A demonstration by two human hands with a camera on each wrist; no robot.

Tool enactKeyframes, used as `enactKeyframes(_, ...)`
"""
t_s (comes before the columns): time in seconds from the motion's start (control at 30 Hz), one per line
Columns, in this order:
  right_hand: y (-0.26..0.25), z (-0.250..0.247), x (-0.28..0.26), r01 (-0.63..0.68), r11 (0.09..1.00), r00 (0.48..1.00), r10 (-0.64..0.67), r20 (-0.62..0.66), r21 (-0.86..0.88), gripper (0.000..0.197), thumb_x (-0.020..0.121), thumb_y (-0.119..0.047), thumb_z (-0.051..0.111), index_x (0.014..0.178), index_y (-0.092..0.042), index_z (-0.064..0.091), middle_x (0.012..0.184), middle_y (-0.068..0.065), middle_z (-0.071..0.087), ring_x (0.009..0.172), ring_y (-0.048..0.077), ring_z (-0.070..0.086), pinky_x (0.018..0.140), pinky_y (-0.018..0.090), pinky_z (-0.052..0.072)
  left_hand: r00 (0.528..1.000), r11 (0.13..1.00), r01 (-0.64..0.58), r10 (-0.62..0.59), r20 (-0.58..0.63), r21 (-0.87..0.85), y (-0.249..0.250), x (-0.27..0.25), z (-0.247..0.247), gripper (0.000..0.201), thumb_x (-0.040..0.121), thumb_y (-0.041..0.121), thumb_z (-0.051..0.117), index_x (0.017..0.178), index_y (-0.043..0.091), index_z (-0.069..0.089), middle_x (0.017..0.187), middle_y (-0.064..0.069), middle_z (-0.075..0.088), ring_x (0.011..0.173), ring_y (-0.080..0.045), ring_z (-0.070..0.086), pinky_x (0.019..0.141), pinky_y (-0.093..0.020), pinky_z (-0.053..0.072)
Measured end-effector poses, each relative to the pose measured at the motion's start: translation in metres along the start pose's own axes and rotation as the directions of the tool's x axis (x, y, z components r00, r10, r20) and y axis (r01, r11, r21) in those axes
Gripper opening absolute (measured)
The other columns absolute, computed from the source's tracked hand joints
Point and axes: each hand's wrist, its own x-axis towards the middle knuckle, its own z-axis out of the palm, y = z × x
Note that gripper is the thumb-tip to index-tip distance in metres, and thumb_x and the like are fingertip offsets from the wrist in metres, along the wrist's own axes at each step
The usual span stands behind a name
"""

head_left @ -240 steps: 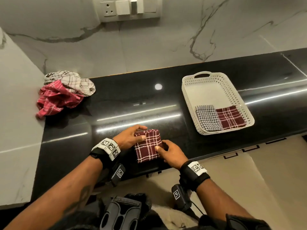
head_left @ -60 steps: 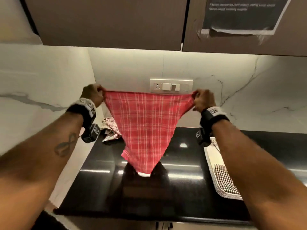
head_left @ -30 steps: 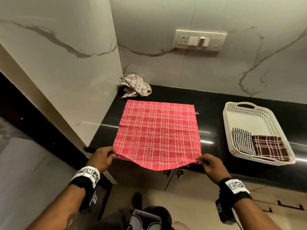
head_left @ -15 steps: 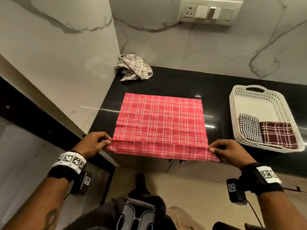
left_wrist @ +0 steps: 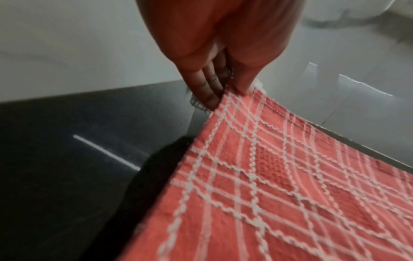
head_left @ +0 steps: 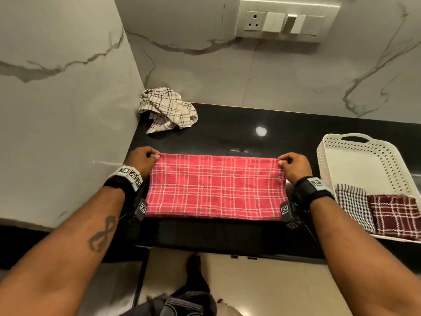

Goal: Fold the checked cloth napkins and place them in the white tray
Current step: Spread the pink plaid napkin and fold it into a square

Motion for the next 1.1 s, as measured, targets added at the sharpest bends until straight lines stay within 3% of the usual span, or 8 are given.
enactKeyframes(0.13,0.003,0.018,0.024,-0.071,0.997,0.997,0.071,0.000,0.007,0.011,0.089,-0.008,0.067,0.087,-0.018,0.072,0.085,0.001,0.071,0.082,0.018,0.066,0.080,0.029,0.051,0.997,0.996,0.064,-0.066,0.047,0.058,-0.013,0.032,0.018,0.011,0.090,0.017,0.069,0.093,0.010,0.077,0.097,-0.008,0.076,0.093,-0.025,0.069,0.088,-0.031,0.050)
enactKeyframes(0.57,-0.008,0.034,0.046,-0.163,0.969,0.987,0.162,-0.020,-0.185,0.017,0.095,-0.012,0.055,0.084,-0.020,0.066,0.084,0.002,0.062,0.080,0.023,0.057,0.072,0.029,0.041,0.994,0.989,0.104,-0.100,-0.042,0.101,-0.011,0.045,0.031,0.011,0.094,0.019,0.063,0.094,0.012,0.071,0.081,-0.002,0.063,0.074,-0.019,0.057,0.075,-0.028,0.044)
enactKeyframes(0.77,-0.016,0.033,0.050,-0.165,0.951,0.983,0.181,0.038,-0.261,0.021,0.091,-0.008,0.047,0.088,-0.016,0.066,0.095,0.010,0.067,0.083,0.030,0.059,0.074,0.035,0.047,0.990,0.983,0.137,-0.134,-0.040,0.118,-0.010,0.049,0.032,0.006,0.092,0.020,0.066,0.091,0.014,0.067,0.086,-0.008,0.067,0.077,-0.024,0.062,0.072,-0.029,0.046)
enactKeyframes(0.83,-0.020,0.031,0.046,-0.125,0.926,0.987,0.152,0.050,-0.357,0.022,0.091,-0.006,0.046,0.099,-0.013,0.066,0.110,0.015,0.063,0.093,0.034,0.059,0.080,0.040,0.049,0.992,0.978,0.129,-0.129,-0.014,0.165,-0.007,0.049,0.029,0.009,0.092,0.023,0.066,0.095,0.014,0.066,0.094,-0.009,0.067,0.087,-0.028,0.064,0.077,-0.033,0.048)
enactKeyframes(0.93,-0.035,0.034,0.038,0.009,0.816,0.997,0.037,0.067,-0.578,0.035,0.094,-0.017,0.052,0.128,-0.013,0.051,0.131,0.016,0.048,0.120,0.040,0.047,0.095,0.055,0.041,0.999,0.930,0.018,-0.002,-0.043,0.366,0.005,0.045,0.028,0.027,0.093,0.026,0.062,0.113,0.010,0.060,0.117,-0.014,0.057,0.109,-0.035,0.055,0.092,-0.045,0.046)
enactKeyframes(1.0,-0.054,0.048,0.024,0.150,0.792,0.988,-0.110,0.104,-0.591,0.037,0.093,-0.021,0.053,0.129,-0.014,0.050,0.132,0.012,0.049,0.122,0.036,0.046,0.097,0.054,0.041,0.984,0.875,-0.141,0.173,-0.028,0.462,0.025,0.037,0.040,0.029,0.093,0.026,0.058,0.118,0.010,0.058,0.119,-0.014,0.055,0.110,-0.035,0.051,0.092,-0.048,0.044)
enactKeyframes(1.07,-0.078,0.076,0.003,0.343,0.796,0.935,-0.237,0.266,-0.498,0.039,0.093,-0.022,0.053,0.131,-0.015,0.052,0.140,0.010,0.046,0.133,0.034,0.039,0.106,0.054,0.037,0.925,0.803,-0.378,0.349,0.152,0.461,0.052,0.024,0.061,0.032,0.093,0.025,0.054,0.123,0.014,0.056,0.126,-0.009,0.054,0.116,-0.032,0.051,0.098,-0.046,0.044)
enactKeyframes(1.1,-0.088,0.093,-0.010,0.410,0.798,0.892,-0.250,0.376,-0.442,0.045,0.094,-0.026,0.052,0.138,-0.015,0.047,0.152,0.009,0.036,0.143,0.033,0.029,0.114,0.058,0.028,0.868,0.757,-0.495,0.408,0.283,0.426,0.064,0.016,0.075,0.039,0.094,0.025,0.052,0.131,0.016,0.052,0.137,-0.007,0.050,0.127,-0.031,0.047,0.107,-0.044,0.039)
